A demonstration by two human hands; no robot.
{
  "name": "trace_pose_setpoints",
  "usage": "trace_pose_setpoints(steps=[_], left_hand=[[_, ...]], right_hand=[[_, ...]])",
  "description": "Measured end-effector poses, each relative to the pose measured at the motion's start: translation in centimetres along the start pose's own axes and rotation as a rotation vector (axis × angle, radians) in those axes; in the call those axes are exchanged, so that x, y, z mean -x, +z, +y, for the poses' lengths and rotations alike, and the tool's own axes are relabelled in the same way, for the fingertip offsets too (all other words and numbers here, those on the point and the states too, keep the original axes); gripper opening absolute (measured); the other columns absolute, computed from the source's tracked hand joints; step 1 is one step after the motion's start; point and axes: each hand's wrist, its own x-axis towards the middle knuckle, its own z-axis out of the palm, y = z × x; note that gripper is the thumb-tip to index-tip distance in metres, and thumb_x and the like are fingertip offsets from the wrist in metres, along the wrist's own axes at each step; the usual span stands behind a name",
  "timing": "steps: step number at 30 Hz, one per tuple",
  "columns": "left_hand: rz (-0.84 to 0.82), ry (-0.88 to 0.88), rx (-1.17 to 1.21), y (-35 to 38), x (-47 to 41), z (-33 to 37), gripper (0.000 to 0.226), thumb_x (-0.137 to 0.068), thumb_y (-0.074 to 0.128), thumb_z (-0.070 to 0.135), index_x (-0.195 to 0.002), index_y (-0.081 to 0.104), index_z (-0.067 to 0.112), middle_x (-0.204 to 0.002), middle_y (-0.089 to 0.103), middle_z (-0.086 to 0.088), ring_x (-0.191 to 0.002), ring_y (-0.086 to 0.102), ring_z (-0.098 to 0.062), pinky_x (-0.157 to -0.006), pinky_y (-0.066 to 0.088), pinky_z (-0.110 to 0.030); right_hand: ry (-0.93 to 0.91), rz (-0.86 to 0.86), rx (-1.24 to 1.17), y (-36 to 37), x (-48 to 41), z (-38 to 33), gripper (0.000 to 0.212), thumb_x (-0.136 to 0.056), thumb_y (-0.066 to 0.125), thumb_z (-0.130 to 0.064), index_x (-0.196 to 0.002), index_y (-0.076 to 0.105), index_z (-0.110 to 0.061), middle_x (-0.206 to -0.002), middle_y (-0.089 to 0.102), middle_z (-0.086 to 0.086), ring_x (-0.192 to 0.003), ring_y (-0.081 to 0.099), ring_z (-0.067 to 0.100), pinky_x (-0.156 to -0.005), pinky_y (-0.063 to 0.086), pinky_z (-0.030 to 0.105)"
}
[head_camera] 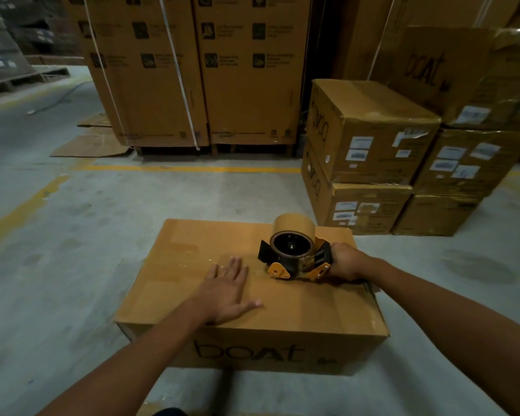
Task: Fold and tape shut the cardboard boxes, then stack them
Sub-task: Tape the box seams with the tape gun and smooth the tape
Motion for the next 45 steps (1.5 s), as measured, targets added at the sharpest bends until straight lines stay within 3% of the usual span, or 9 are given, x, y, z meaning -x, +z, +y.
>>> trace_pose_setpoints(steps=[5,12,18,23,26,30,35,40,45], left_hand=[[-0.128,0.149,0.012,-0.7,-0.2,2.4,0.129,-0.068,0.029,0.099,-0.155,-0.022,0.019,-0.157,-0.032,-0.009,-0.146,-0.031,-0.025,-0.118,-0.015,-0.059],[-0.21,0.144,0.032,-1.5,-0.7,2.1,0.132,-0.069,0.05,0.091,-0.156,-0.019,0.019,-0.16,-0.029,-0.009,-0.147,-0.029,-0.026,-0.118,-0.014,-0.06],[-0.188,0.151,0.038,-1.2,0.0,-0.4,0.138,-0.059,0.042,0.099,-0.157,-0.015,0.021,-0.162,-0.025,-0.008,-0.149,-0.024,-0.023,-0.119,-0.013,-0.058],[-0.225,0.098,0.029,-2.3,2.4,-7.4,0.147,-0.048,0.035,0.103,-0.157,-0.017,0.02,-0.164,-0.023,-0.004,-0.151,-0.018,-0.02,-0.117,-0.013,-0.057],[-0.277,0.008,-0.029,-3.2,4.6,-12.0,0.143,-0.054,0.045,0.098,-0.157,-0.017,0.02,-0.164,-0.023,0.0,-0.152,-0.013,-0.019,-0.117,-0.003,-0.064],[-0.335,-0.043,-0.062,-4.5,5.6,-13.7,0.146,-0.049,0.031,0.106,-0.158,-0.012,0.02,-0.165,-0.018,-0.001,-0.153,-0.009,-0.02,-0.118,0.006,-0.065],[-0.13,-0.086,0.053,-2.8,4.4,-10.9,0.137,-0.053,-0.022,0.096,-0.159,0.004,0.013,-0.166,-0.001,-0.012,-0.153,-0.003,-0.024,-0.122,0.008,-0.052],[0.005,-0.153,0.072,0.2,3.5,-9.4,0.084,-0.095,0.002,0.068,-0.159,0.001,0.014,-0.165,-0.01,-0.006,-0.151,-0.016,-0.015,-0.123,-0.008,-0.049],[0.038,-0.163,0.075,0.7,3.3,-9.8,0.098,-0.081,-0.012,0.076,-0.159,-0.001,0.016,-0.166,-0.008,-0.002,-0.151,-0.012,-0.013,-0.121,-0.008,-0.047]], right_hand=[[0.009,0.002,0.007,0.0,0.1,0.0,0.026,-0.071,0.085,-0.043,-0.09,0.07,-0.032,-0.087,0.072,-0.006,-0.081,0.068,0.01,-0.079,0.059,0.035],[0.021,-0.004,0.03,-0.1,0.0,-0.5,0.025,-0.07,0.087,-0.041,-0.085,0.07,-0.032,-0.083,0.072,-0.008,-0.078,0.068,0.008,-0.075,0.057,0.032],[0.027,-0.006,-0.027,0.8,-0.2,-2.6,0.017,-0.077,0.084,-0.033,-0.086,0.07,-0.031,-0.082,0.071,-0.008,-0.074,0.069,0.009,-0.062,0.052,0.021],[-0.042,0.049,0.04,3.7,-2.5,-7.8,0.021,-0.08,0.074,-0.046,-0.093,0.069,-0.03,-0.09,0.07,-0.006,-0.082,0.065,0.015,-0.077,0.054,0.032],[-0.126,0.056,0.077,5.9,-4.7,-11.7,0.02,-0.084,0.067,-0.049,-0.095,0.068,-0.032,-0.091,0.067,-0.005,-0.082,0.061,0.016,-0.077,0.052,0.033],[-0.108,0.088,0.08,7.4,-6.2,-14.4,0.019,-0.088,0.063,-0.046,-0.096,0.069,-0.029,-0.09,0.066,-0.004,-0.082,0.061,0.018,-0.075,0.053,0.035],[-0.113,0.096,0.065,7.4,-6.7,-14.2,0.016,-0.088,0.063,-0.049,-0.088,0.061,-0.032,-0.078,0.057,-0.009,-0.074,0.055,0.014,-0.064,0.039,0.028],[-0.123,0.101,0.066,7.2,-6.7,-13.9,0.017,-0.089,0.064,-0.047,-0.094,0.065,-0.03,-0.085,0.062,-0.005,-0.076,0.057,0.014,-0.063,0.04,0.027],[-0.133,0.075,0.094,6.4,-5.7,-13.6,0.017,-0.089,0.067,-0.04,-0.095,0.066,-0.025,-0.087,0.064,-0.003,-0.08,0.061,0.016,-0.064,0.047,0.028]])
